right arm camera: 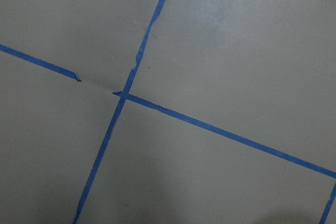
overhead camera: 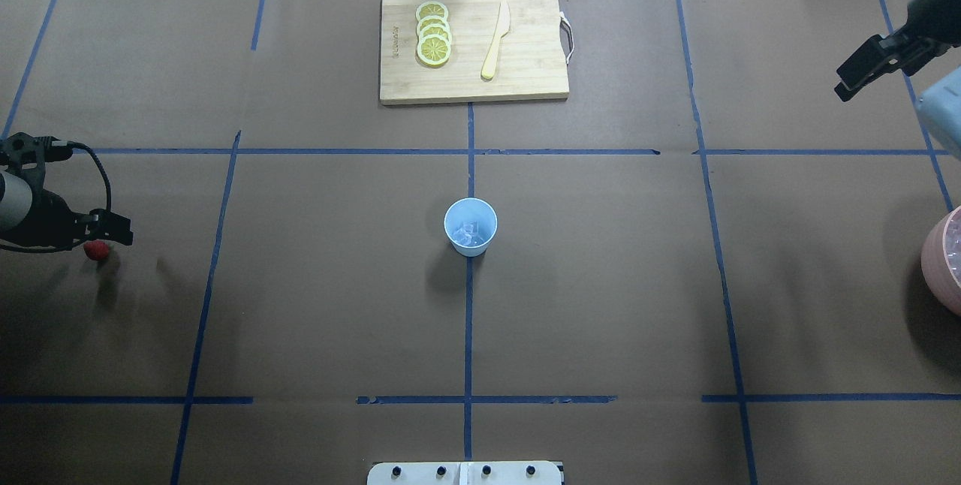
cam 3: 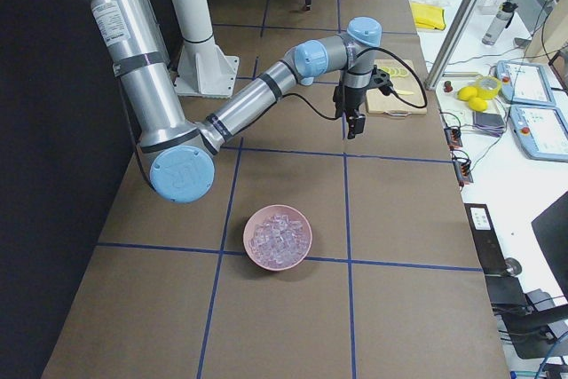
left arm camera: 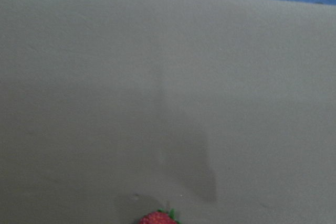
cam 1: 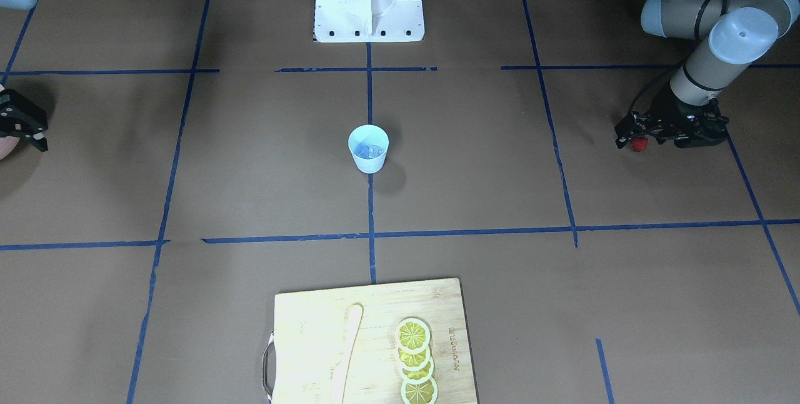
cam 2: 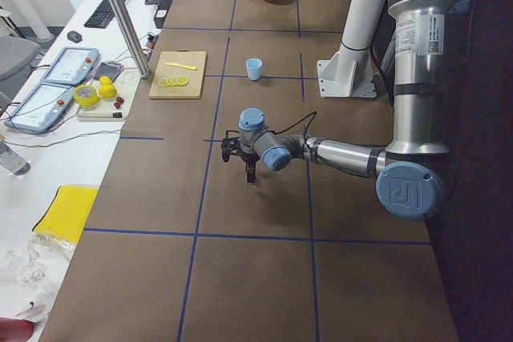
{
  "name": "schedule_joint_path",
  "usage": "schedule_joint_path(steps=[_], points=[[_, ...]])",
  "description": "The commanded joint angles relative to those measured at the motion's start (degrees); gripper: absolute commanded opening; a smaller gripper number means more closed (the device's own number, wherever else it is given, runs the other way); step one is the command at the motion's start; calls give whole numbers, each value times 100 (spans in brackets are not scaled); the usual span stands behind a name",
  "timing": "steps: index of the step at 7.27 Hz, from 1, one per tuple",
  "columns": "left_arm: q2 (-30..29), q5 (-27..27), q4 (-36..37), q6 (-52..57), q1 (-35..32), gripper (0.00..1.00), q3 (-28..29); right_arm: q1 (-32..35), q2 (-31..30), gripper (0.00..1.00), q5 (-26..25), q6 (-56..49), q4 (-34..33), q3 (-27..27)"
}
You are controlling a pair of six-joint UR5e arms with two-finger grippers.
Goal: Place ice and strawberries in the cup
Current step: 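Lower the left gripper onto the red strawberry and grasp it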
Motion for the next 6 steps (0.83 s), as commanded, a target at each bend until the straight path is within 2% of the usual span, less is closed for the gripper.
schedule_joint_path(steps=[1,4,5,6], points=[[3,0,-13,-13,11,96,71,45,-49,100,10,-46,-5,2],[12,0,-13,-30,10,80,141,53,-84,100,10,-37,4,11],[21,0,-13,-39,2,72,150,53,-85,100,10,-37,4,11],[21,-9,-13,-48,2,60,150,53,-85,100,10,-37,4,11]])
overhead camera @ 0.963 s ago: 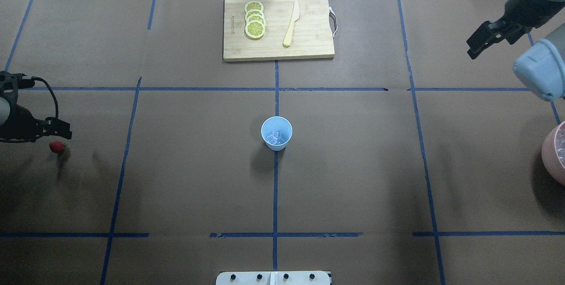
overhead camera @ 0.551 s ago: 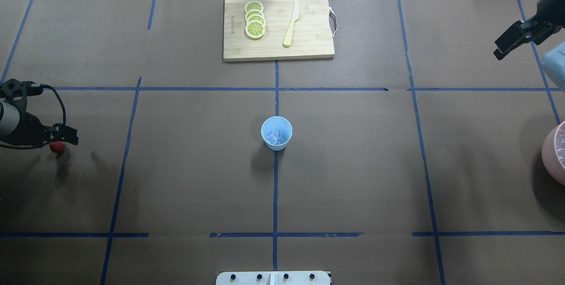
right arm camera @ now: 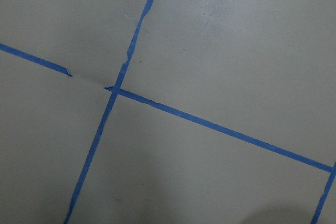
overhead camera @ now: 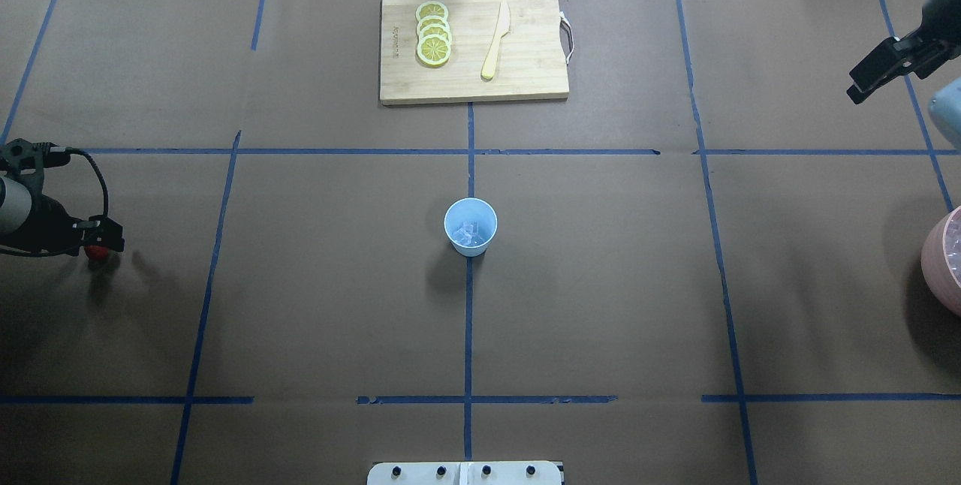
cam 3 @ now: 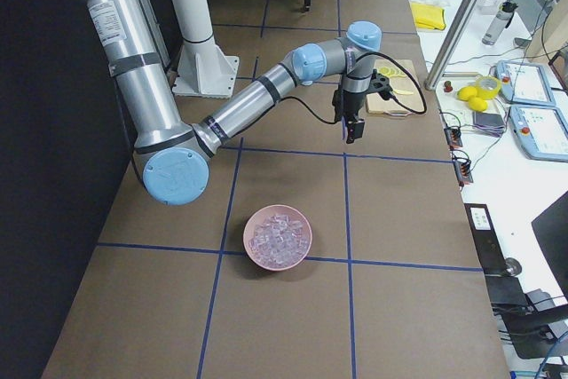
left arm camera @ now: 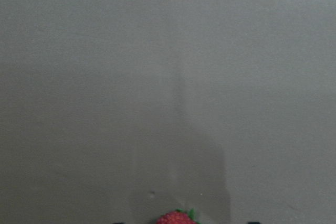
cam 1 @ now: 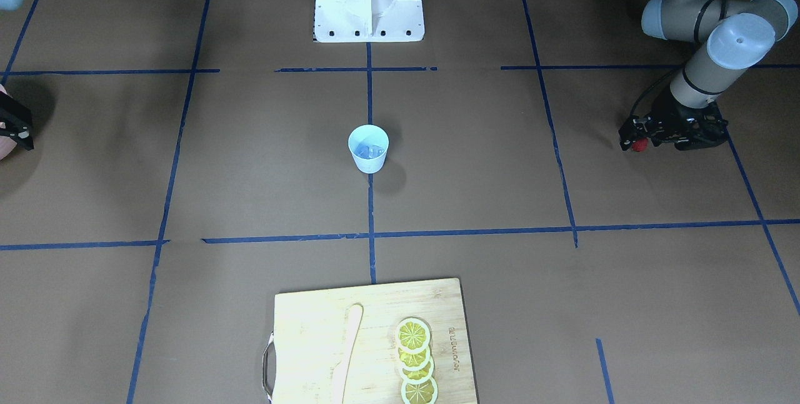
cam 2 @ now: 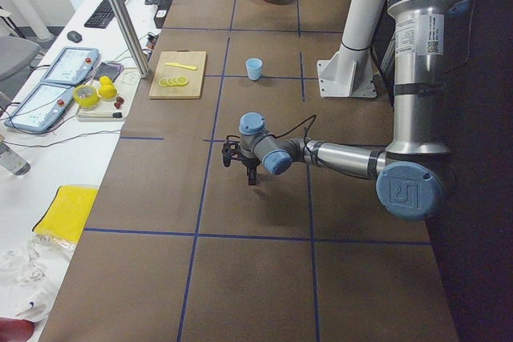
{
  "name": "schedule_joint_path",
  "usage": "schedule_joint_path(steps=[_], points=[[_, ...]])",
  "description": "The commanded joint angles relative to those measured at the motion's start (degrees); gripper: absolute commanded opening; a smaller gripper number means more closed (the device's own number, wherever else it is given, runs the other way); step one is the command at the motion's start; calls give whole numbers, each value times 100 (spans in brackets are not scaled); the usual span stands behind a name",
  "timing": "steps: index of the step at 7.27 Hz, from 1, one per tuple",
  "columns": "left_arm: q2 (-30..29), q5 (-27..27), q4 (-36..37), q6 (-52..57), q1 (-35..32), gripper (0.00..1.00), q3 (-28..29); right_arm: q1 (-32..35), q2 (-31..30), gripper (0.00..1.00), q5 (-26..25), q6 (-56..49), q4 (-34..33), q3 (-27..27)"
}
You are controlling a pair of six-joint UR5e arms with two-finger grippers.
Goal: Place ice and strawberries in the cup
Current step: 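Lower the left gripper onto the red strawberry and grasp it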
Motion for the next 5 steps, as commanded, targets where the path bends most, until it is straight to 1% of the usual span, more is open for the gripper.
schedule_joint_path(steps=[1,2,3,4,5], points=[[3,-24,9,-9,-3,40,1,1,-2,100,1,0,0,0],[12,-42,17,-9,-12,16,-7,1,-2,100,1,-9,0,0],[12,-51,35,-1,-21,3,-42,1,-2,100,1,-9,0,9],[12,-51,122,-9,-64,0,-225,27,-11,100,1,-9,0,9],[-66,-68,837,17,-65,0,-697,131,-20,100,27,-17,-9,9]])
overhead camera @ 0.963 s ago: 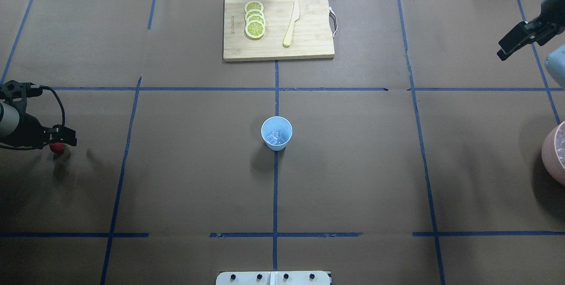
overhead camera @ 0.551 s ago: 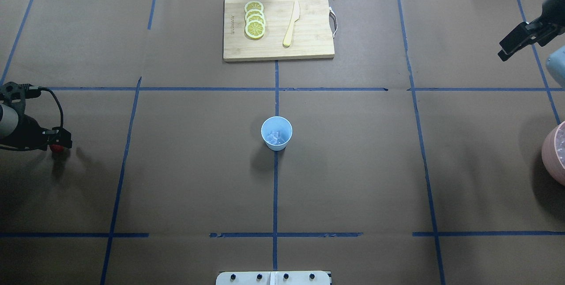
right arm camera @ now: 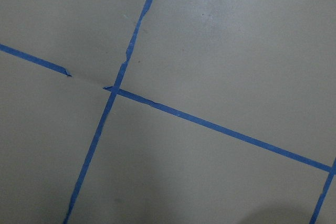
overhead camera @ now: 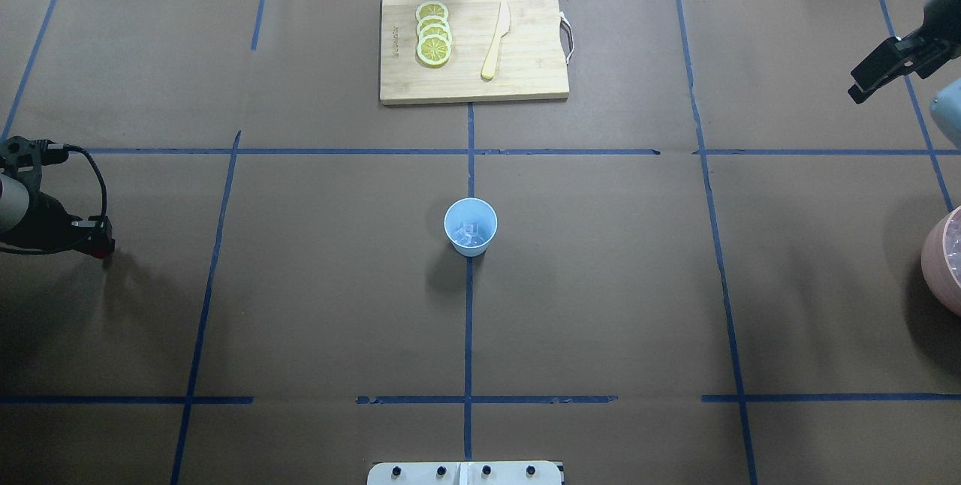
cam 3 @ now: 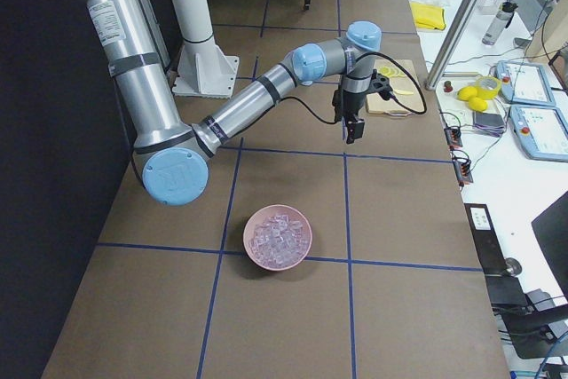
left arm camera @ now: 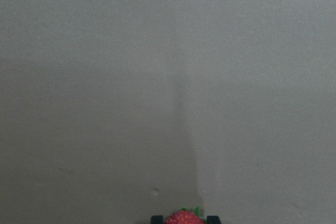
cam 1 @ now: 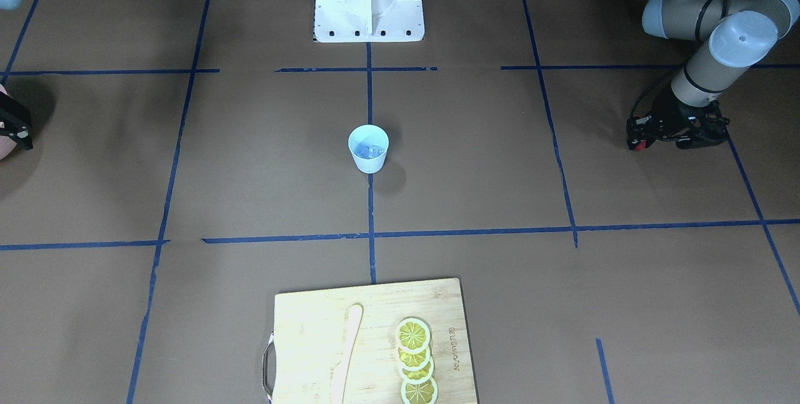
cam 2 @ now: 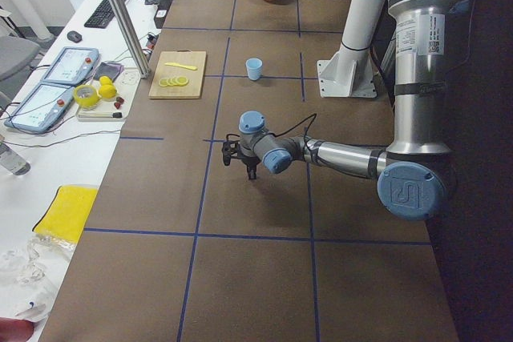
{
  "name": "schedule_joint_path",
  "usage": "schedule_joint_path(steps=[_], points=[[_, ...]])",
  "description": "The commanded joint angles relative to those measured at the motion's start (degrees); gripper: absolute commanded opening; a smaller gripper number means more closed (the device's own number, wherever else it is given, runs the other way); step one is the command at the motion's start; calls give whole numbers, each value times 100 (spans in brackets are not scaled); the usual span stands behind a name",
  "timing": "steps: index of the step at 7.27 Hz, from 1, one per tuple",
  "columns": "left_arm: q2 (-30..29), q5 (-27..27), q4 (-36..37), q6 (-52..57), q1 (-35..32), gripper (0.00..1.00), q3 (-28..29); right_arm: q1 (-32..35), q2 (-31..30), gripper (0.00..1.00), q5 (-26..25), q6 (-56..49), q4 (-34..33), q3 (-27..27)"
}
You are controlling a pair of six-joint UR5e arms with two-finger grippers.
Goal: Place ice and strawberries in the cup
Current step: 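Lower the left gripper onto the red strawberry and grasp it, then carry the strawberry with the left gripper over the blue cup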
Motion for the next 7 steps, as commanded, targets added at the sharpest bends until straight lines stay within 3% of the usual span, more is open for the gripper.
schedule_joint_path(steps=[1,2,4,5,7], points=[[-217,-7,1426,19,2,0,-942,221,-122,100,177,-7,1,1],[-593,-7,2087,19,2,0,-1226,414,-358,100,283,-129,115,-7],[-2030,-7,3633,-173,28,0,-1378,931,-982,100,345,-568,807,-243],[-2682,-7,4049,-462,142,0,-1308,1169,-1254,100,459,-1057,1001,-427],[-3397,19,4273,-1234,668,0,-1098,1740,-1423,100,818,-2041,1065,-1120]])
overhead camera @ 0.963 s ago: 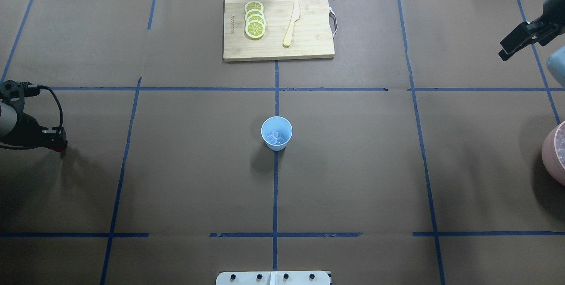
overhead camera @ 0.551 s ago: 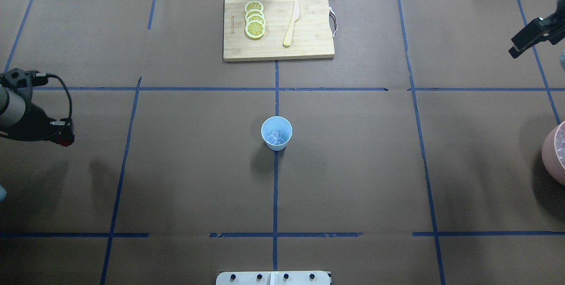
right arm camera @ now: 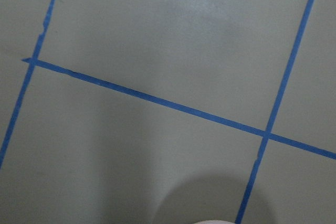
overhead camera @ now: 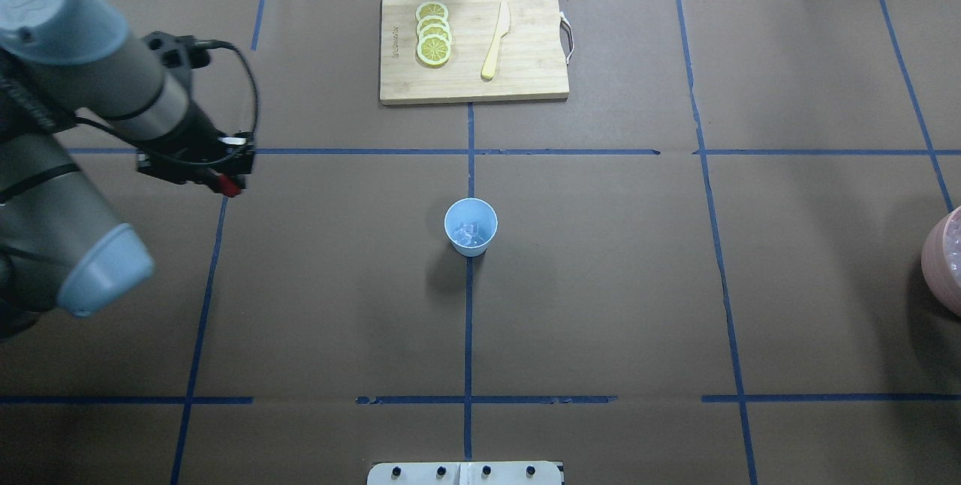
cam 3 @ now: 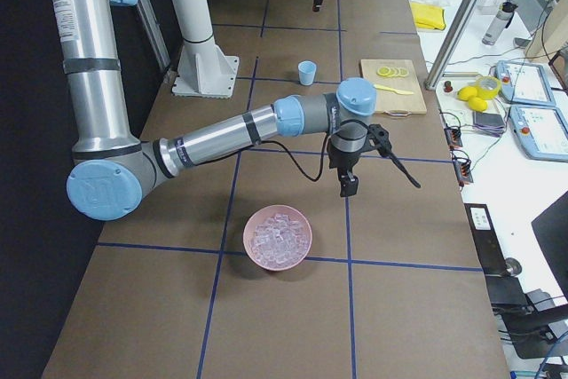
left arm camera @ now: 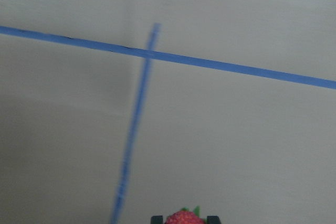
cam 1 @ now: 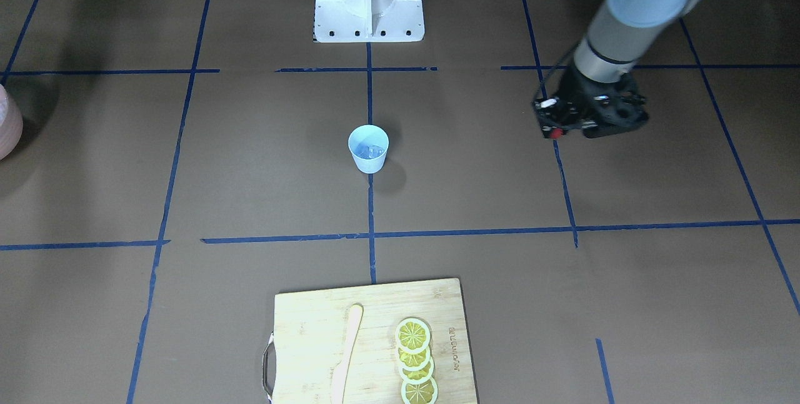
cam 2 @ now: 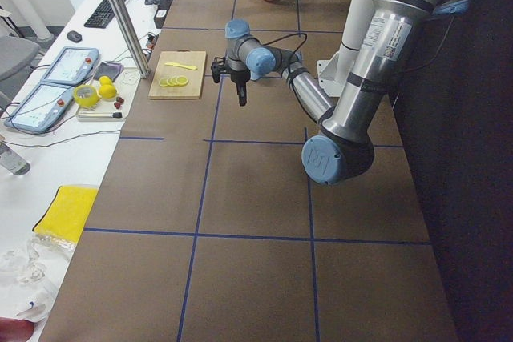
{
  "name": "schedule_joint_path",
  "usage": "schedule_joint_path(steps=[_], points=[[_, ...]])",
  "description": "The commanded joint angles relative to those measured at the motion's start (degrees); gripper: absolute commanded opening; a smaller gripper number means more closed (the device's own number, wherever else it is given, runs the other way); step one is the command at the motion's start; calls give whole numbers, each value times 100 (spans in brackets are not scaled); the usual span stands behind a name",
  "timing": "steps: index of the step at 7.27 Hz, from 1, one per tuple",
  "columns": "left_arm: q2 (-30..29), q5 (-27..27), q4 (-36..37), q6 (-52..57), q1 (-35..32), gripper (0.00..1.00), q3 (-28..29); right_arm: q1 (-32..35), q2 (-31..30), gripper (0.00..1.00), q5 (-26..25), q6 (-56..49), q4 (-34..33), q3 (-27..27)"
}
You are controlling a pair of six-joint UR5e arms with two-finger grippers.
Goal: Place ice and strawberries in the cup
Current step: 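Carry the strawberry with the left gripper over the blue cup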
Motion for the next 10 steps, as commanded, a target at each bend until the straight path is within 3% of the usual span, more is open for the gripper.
schedule_joint_path(steps=[1,5,6,8,10], points=[[-891,16,177,-679,386,0,383,595,-156,100,346,-757,66,-640],[-2209,86,98,-1155,1036,0,1499,843,-472,100,286,-767,787,-758],[-2291,209,45,-1182,1159,0,1554,843,-525,100,181,-688,778,-757],[-2790,403,-357,-1428,1301,0,2297,843,-578,100,127,-652,778,-748],[-2828,412,-500,-1419,1337,0,2503,843,-578,100,127,-644,778,-757]])
